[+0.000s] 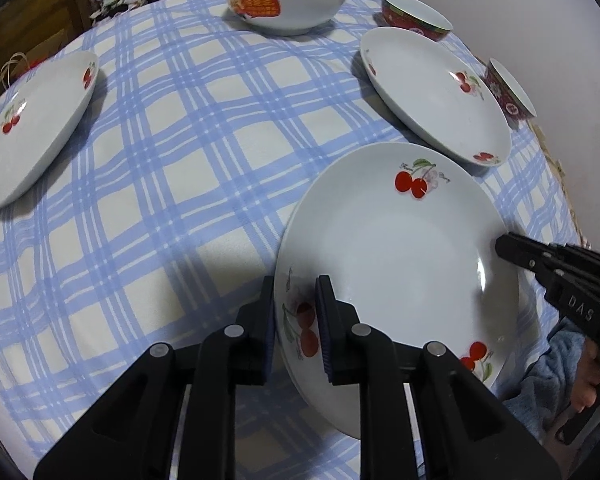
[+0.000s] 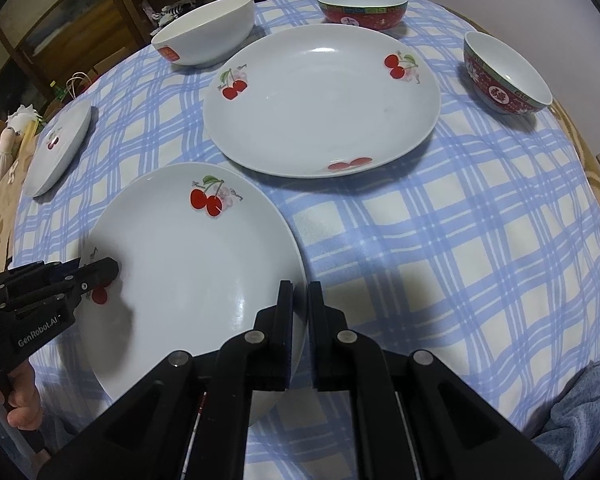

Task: Organize plates and bowls
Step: 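Lift the cherry plate off the cloth with both tools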

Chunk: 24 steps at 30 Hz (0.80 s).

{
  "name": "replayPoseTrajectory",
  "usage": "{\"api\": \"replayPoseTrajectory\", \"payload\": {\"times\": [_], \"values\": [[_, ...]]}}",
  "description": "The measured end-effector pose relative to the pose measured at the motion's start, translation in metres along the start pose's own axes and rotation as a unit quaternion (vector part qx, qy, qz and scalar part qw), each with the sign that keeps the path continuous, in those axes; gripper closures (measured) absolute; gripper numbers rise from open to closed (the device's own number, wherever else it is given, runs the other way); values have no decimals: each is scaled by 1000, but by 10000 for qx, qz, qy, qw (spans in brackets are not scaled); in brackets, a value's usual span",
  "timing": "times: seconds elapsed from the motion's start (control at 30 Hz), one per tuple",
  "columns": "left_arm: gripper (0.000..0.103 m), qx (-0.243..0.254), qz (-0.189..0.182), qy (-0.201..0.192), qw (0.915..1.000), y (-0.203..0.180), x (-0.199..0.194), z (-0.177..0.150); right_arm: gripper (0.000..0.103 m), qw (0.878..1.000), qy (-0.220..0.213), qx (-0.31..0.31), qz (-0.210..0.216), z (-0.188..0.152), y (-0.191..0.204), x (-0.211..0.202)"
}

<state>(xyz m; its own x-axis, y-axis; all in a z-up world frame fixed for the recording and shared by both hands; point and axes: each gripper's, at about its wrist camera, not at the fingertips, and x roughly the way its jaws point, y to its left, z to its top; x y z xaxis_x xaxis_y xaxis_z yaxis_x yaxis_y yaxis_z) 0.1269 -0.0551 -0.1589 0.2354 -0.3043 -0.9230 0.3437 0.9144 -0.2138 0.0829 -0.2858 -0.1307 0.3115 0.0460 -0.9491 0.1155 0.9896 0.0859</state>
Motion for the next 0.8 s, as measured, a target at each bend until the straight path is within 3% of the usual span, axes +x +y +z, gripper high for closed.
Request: {"api": "replayPoseTrajectory", "payload": {"times": [0.2,0.27,0.4,0.43,0.47,0.53,0.8], "values": [[81,135,231,-98,9996,0,-6,1,95,9999,-128,-15,-59,1,-1,-9],[74,142,351,-139,9992,2,-11,2,95,9995,-297,-17,-60,4,-2,-20],[50,188,801,-359,9960,8,-20,6,94,9981,-607,-2,56,11,-5,-40],[46,178,887,-419,9950,9,-23,7,87,9977,-674,-19,58,13,-5,-43],[44,157,954,-480,9942,10,-26,8,73,9971,-766,-30,16,16,-5,-47],[28,86,949,-600,9936,14,-35,12,53,9957,-922,-10,-83,20,-7,-54],[17,-90,890,-825,9926,20,-57,33,14,9931,-1167,6,-106,41,-16,-66]]}}
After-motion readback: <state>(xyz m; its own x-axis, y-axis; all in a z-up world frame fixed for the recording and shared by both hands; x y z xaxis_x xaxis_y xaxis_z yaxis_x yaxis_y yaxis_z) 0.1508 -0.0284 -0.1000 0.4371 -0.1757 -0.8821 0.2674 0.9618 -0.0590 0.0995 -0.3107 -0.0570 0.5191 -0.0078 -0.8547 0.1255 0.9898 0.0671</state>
